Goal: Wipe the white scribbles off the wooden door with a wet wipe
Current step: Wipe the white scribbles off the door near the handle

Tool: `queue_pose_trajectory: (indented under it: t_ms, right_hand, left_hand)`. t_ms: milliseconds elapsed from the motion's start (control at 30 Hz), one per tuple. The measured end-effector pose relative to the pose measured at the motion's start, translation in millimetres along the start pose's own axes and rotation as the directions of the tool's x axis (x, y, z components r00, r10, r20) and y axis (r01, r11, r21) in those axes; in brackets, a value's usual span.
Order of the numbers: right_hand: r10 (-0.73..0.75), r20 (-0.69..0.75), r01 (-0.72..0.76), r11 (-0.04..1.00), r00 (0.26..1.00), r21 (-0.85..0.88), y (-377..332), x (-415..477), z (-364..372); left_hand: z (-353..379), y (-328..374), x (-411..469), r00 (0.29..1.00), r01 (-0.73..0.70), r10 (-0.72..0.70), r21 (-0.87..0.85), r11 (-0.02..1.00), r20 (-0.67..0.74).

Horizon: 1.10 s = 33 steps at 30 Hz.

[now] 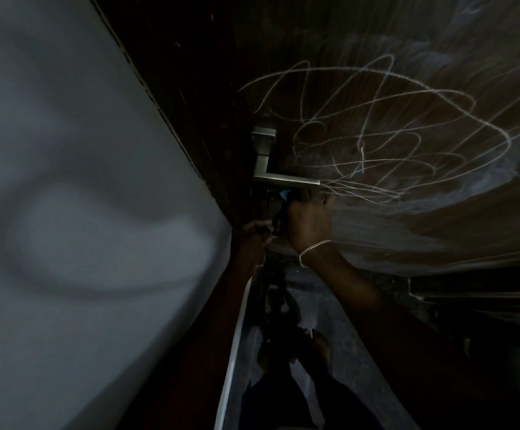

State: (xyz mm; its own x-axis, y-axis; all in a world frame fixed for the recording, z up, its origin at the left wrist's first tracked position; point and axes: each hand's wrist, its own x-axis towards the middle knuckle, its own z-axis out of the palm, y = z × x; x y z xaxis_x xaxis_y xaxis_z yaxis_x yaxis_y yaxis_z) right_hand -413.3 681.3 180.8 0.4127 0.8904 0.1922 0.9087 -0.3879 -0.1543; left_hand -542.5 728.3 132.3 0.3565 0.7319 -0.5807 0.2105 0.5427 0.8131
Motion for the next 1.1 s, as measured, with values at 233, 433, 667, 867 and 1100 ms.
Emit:
queue_pose_trajectory:
  t_ms: [233,433,667,867,1100]
  right_hand:
    - [0.033,0.170,-0.045,0.997,0.985,0.067,6,-20,3]
    - [0.175,0.015,-0.171,0.939,0.985,0.299,32,-38,4]
    - [0.079,0.187,-0.119,0.970,0.979,0.211,22,-12,5]
    - [0.125,0.033,-0.129,0.976,0.992,0.177,56,-21,4]
    - [0.053,0.134,-0.079,0.978,0.990,0.192,30,-9,2]
  left_hand:
    - [3,-2,0,0.999,-0.002,0.003,0.018,1.000,-0.047]
    - [11,-1,3,0.989,0.041,-0.026,0.104,0.994,-0.146]
    - [5,-2,5,0.997,0.010,-0.001,0.116,0.993,-0.077]
    - [0,-2,6,0.999,-0.022,0.028,0.188,0.982,-0.030]
    - [6,-2,4,0.994,-0.012,0.022,0.093,0.996,-0.107]
